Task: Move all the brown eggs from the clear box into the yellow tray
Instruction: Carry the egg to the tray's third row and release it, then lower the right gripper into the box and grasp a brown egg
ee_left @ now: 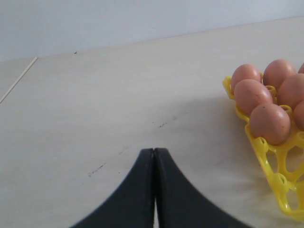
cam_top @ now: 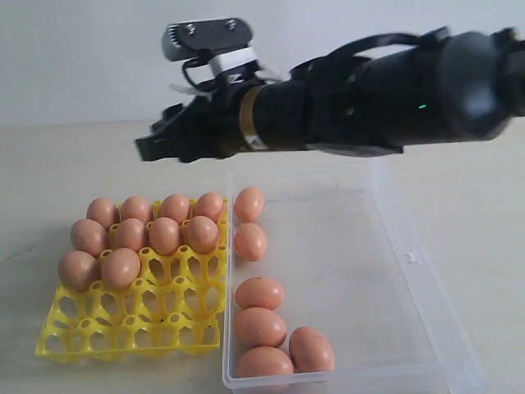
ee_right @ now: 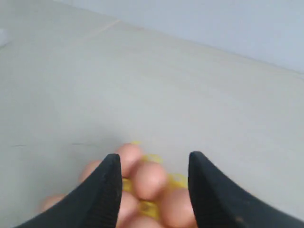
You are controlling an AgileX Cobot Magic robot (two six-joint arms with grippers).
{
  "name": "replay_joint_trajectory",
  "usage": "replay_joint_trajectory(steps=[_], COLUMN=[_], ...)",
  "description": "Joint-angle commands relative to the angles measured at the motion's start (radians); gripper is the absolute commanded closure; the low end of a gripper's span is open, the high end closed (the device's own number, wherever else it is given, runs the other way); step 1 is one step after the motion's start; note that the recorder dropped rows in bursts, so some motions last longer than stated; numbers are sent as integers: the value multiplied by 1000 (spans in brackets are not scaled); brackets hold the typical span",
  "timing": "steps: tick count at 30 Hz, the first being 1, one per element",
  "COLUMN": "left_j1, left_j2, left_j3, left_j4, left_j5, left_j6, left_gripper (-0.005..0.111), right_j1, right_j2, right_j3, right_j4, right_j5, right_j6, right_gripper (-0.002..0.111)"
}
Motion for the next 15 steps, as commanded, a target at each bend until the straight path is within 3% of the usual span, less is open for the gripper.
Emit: replay_joint_trajectory(steps=[1,5,8,15], left_j1=[-8,-8,-8,-8], left_j2=[-6,-6,-6,-6], left_j3=[-4,-4,-4,-4], left_j4=[-2,-2,-2,-2], left_j5=[-9,-9,-9,-9], left_j6=[-6,-6,-6,-6], left_gripper=[107,107,107,107], right_j1=[-2,-2,-2,-2], right_j2=[-132,-150,-140,-91], right_j3=[89,121,133,133], right_j4=[335,718,831,874], right_j5=[441,647,696,739], right_j6=[-453,-893,-981,-1052], right_gripper=[65,65,65,61])
